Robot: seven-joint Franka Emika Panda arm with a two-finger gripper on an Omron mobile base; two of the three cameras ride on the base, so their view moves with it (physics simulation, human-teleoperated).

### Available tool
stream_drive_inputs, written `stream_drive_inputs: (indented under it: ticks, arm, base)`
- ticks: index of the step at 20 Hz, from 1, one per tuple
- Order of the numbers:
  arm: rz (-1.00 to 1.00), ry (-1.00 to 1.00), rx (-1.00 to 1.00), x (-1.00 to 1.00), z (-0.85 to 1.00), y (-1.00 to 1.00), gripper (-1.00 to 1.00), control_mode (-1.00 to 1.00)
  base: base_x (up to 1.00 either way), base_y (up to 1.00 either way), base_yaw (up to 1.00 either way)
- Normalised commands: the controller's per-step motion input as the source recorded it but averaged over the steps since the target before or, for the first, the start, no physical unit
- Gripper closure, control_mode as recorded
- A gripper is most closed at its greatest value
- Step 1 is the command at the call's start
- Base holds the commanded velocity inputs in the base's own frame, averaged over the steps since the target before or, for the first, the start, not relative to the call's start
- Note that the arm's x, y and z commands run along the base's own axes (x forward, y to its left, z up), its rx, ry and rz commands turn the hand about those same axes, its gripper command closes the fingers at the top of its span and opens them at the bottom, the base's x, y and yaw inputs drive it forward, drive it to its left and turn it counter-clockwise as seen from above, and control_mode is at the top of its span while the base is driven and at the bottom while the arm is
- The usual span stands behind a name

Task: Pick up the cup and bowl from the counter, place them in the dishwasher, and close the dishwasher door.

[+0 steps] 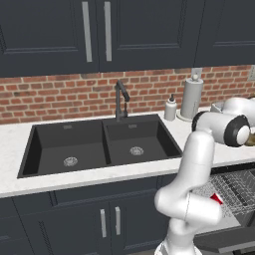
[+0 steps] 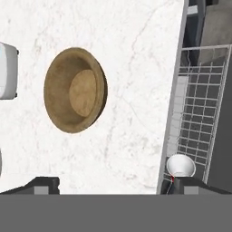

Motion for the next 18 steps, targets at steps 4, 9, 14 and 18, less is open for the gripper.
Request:
stream_drive_inputs:
  ticks: [4, 9, 14, 18]
  arm:
    - [-0.03, -0.06, -0.01, 0.18, -0.08, 0.00, -1.00, -1.00]
    - [-0.03, 0.00, -0.05, 0.19, -0.13, 0.01, -1.00, -1.00]
    - [-0.05, 0.00, -0.06, 0.23, -0.07, 0.04, -1.00, -1.00]
    - [-0.03, 0.00, -0.01, 0.21, -0.09, 0.00, -1.00, -1.00]
  base:
    - [0.00, 0.00, 0.00]
    - [0.00, 0.00, 0.00]
    - [0.00, 0.00, 0.00]
    - [0.00, 0.00, 0.00]
